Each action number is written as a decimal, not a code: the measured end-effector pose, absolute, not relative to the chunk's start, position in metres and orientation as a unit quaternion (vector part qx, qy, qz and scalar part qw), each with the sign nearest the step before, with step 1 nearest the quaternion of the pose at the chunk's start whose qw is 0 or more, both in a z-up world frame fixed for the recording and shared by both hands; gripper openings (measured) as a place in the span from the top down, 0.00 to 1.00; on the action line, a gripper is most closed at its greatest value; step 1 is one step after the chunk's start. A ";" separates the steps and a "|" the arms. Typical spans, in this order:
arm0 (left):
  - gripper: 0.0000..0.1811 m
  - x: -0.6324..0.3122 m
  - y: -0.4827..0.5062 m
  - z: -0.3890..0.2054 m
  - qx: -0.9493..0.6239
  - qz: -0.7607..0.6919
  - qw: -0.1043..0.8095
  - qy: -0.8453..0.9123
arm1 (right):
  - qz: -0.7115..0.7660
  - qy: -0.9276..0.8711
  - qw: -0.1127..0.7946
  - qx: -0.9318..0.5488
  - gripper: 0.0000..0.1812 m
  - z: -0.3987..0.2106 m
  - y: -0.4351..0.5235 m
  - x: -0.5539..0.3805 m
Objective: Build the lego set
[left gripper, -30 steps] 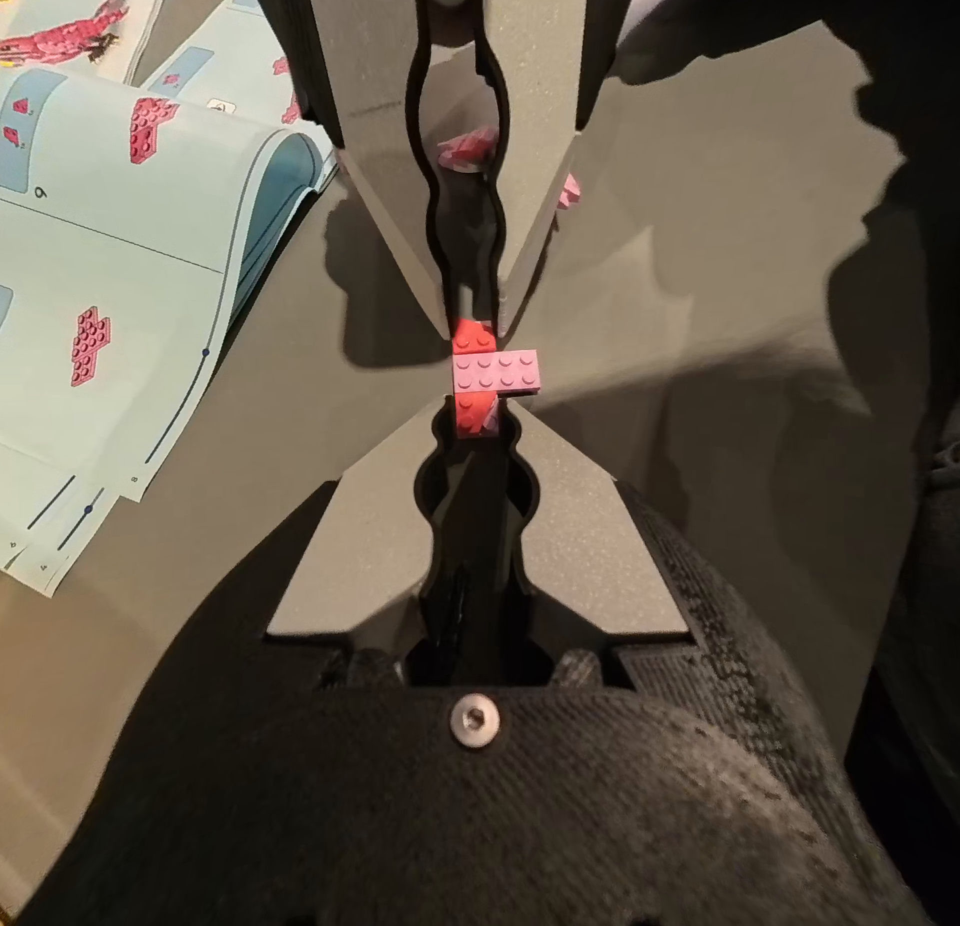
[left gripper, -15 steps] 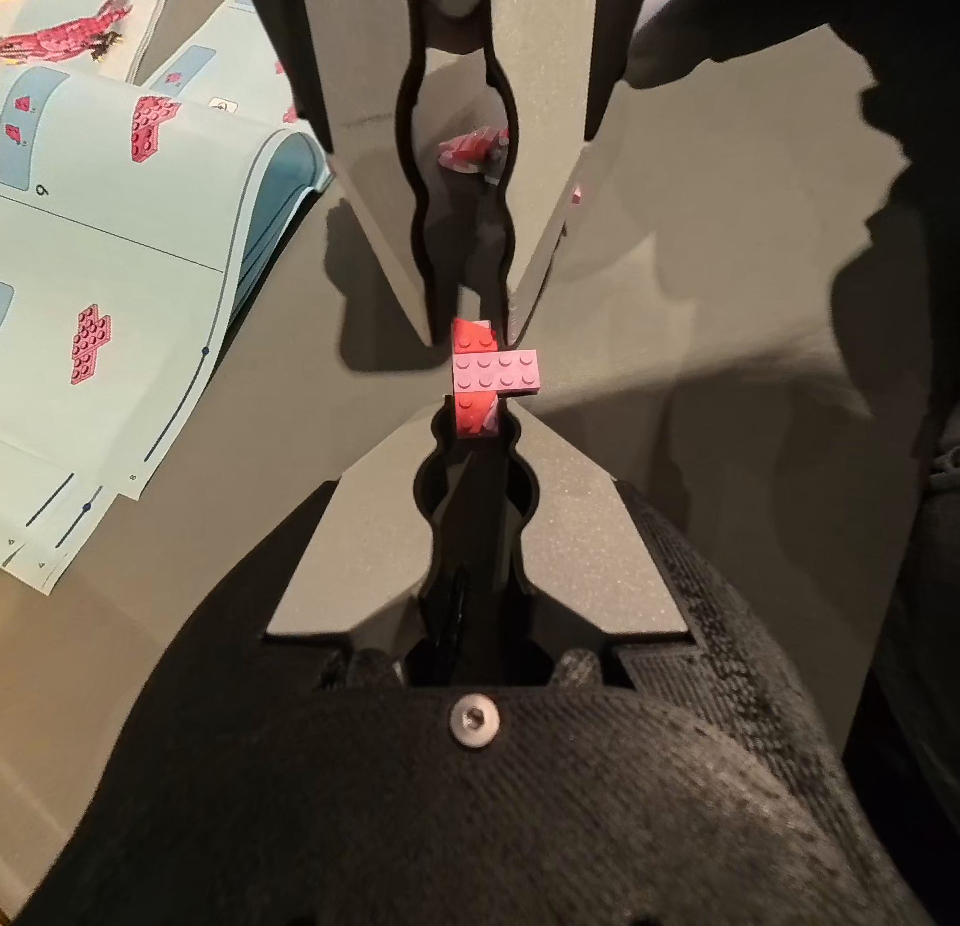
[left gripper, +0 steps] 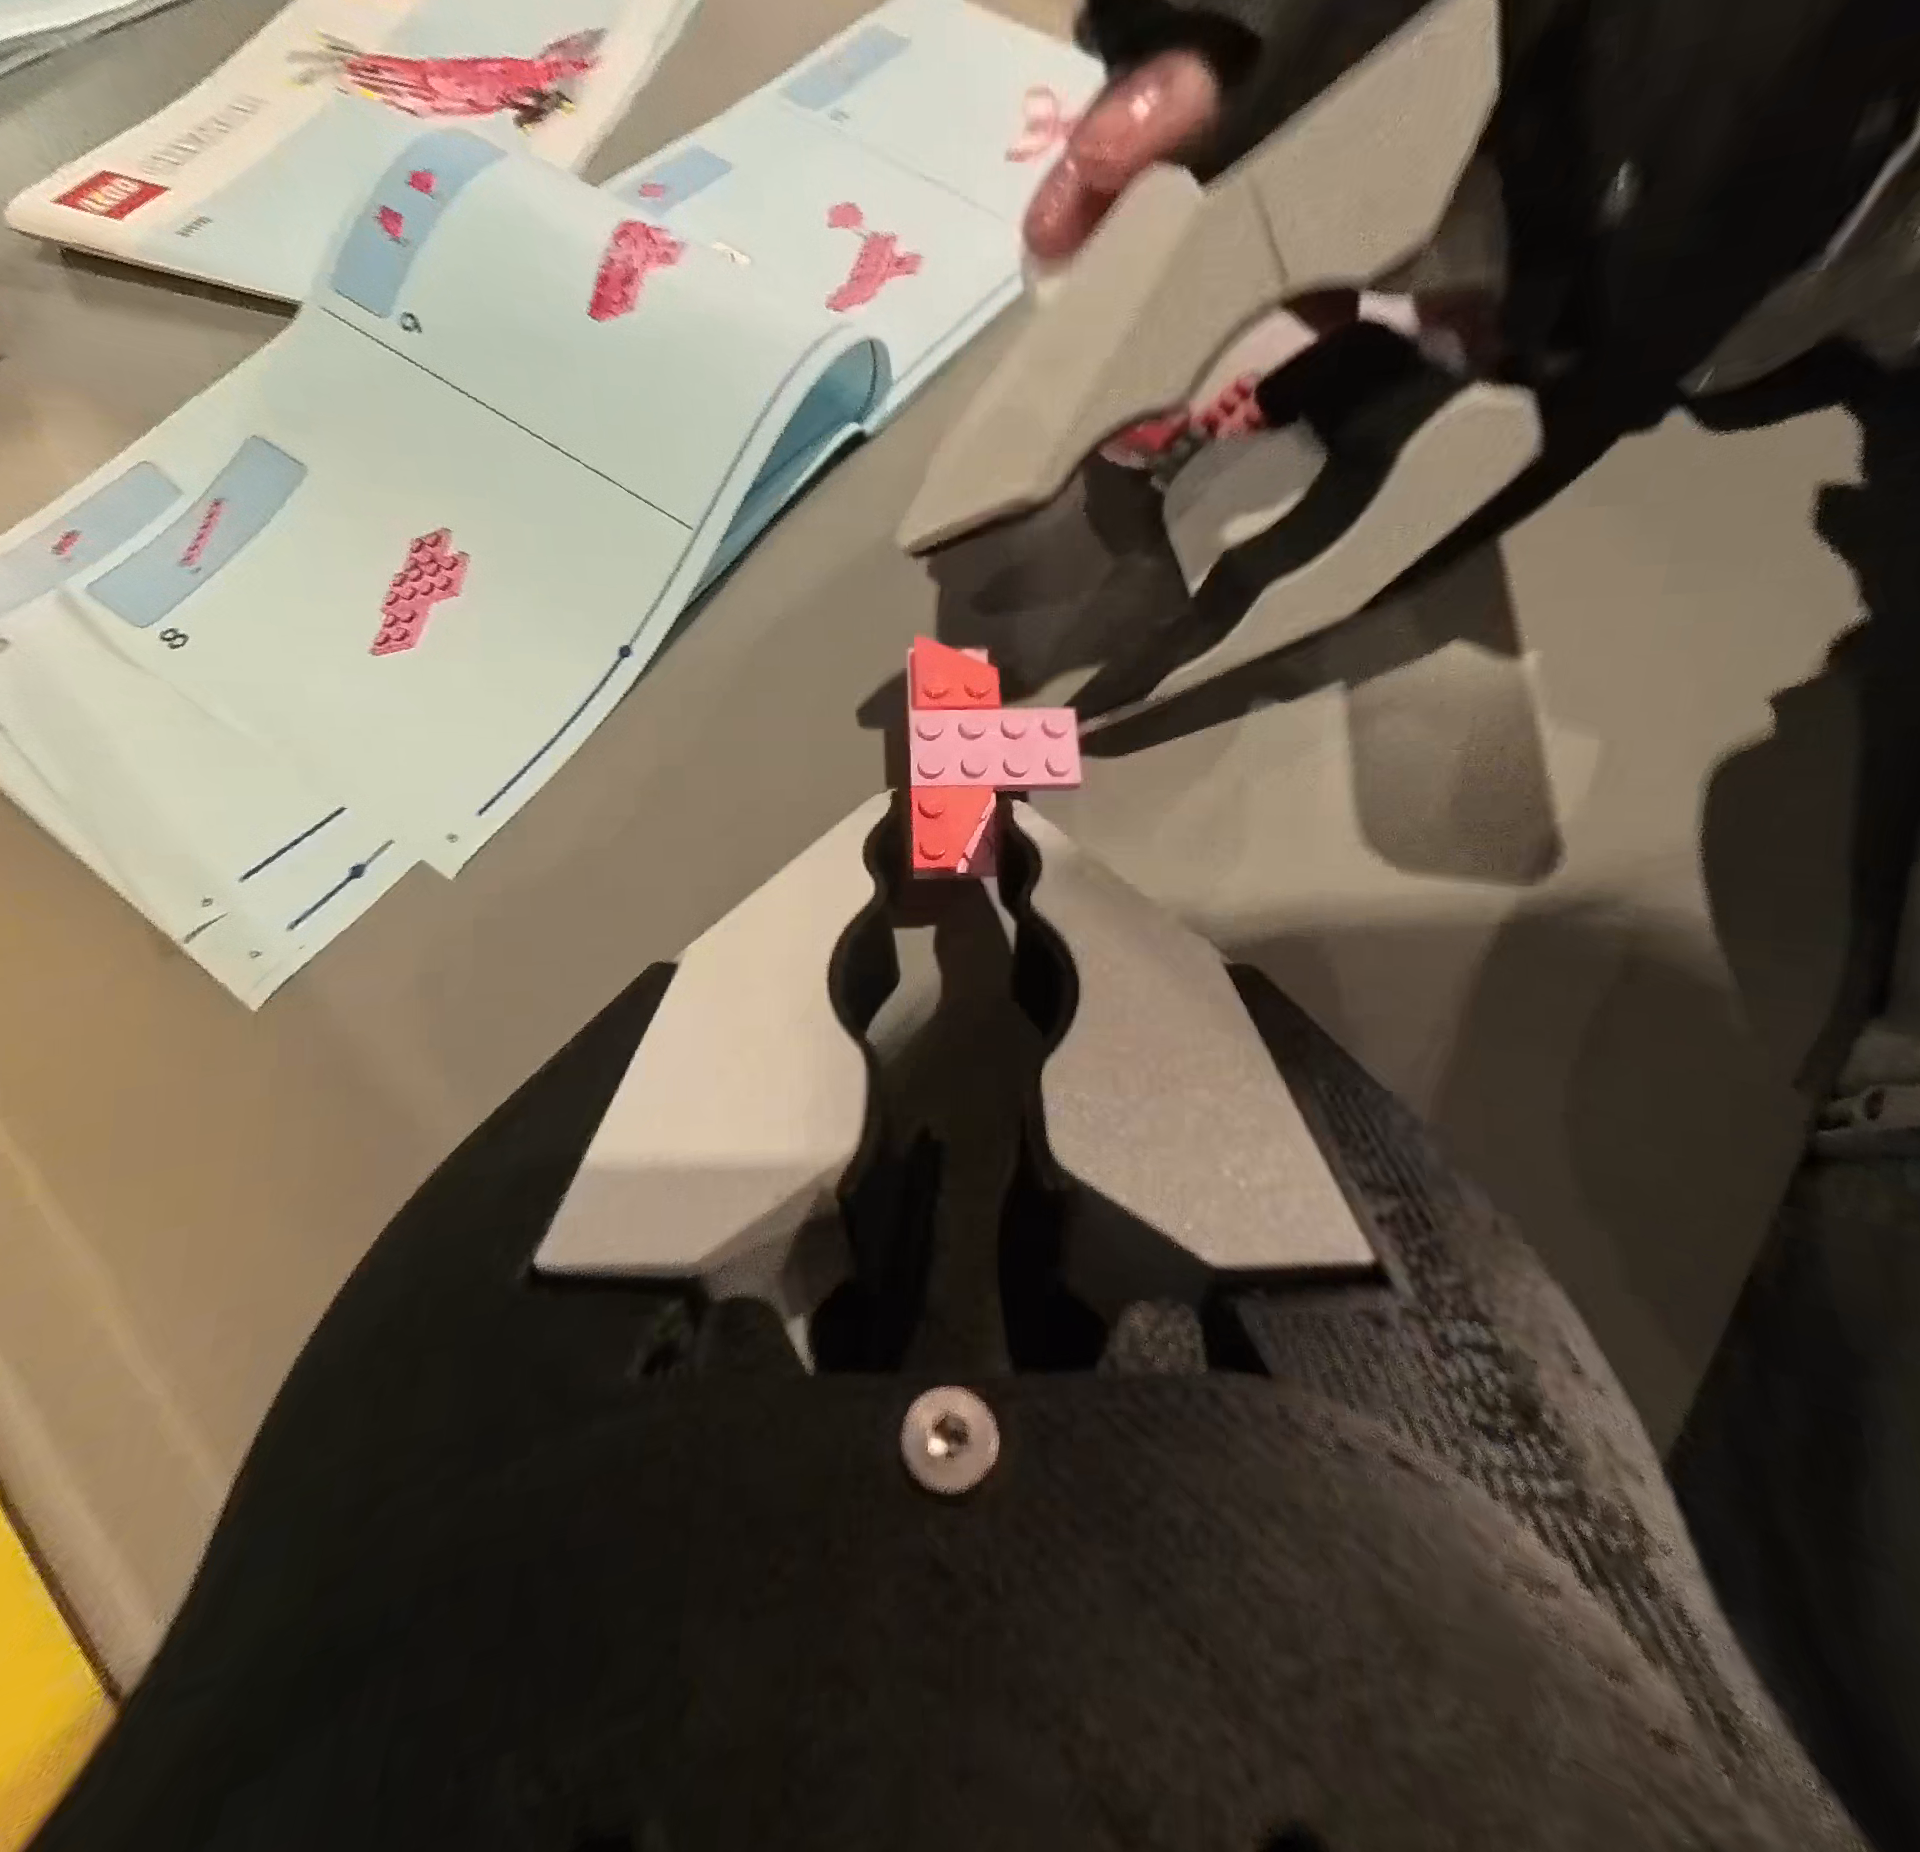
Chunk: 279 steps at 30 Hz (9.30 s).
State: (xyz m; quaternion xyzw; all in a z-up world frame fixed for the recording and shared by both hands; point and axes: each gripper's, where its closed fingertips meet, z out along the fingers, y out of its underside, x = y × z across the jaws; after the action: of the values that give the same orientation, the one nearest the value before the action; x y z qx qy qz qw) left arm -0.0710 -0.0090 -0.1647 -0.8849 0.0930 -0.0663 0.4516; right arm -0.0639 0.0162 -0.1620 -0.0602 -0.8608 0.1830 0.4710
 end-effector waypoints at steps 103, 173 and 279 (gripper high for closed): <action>0.97 -0.038 -0.002 -0.143 -0.729 0.259 0.534 0.341 | 0.241 -0.843 0.475 -0.071 0.95 -0.160 0.003 -0.060; 0.97 -0.040 -0.021 -0.178 -0.714 0.331 0.431 0.441 | -0.226 -0.878 0.348 0.238 0.96 -0.178 0.033 -0.052; 0.97 -0.060 -0.018 -0.156 -0.664 0.420 0.450 0.426 | 0.089 -0.833 0.546 -0.004 0.91 -0.160 -0.010 -0.051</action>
State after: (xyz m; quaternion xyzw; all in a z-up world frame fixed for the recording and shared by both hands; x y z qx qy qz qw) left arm -0.0596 -0.0181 -0.1559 -0.6636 0.4255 0.4198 0.4499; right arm -0.0510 -0.0101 -0.1604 -0.0038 -0.8333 0.0891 0.5456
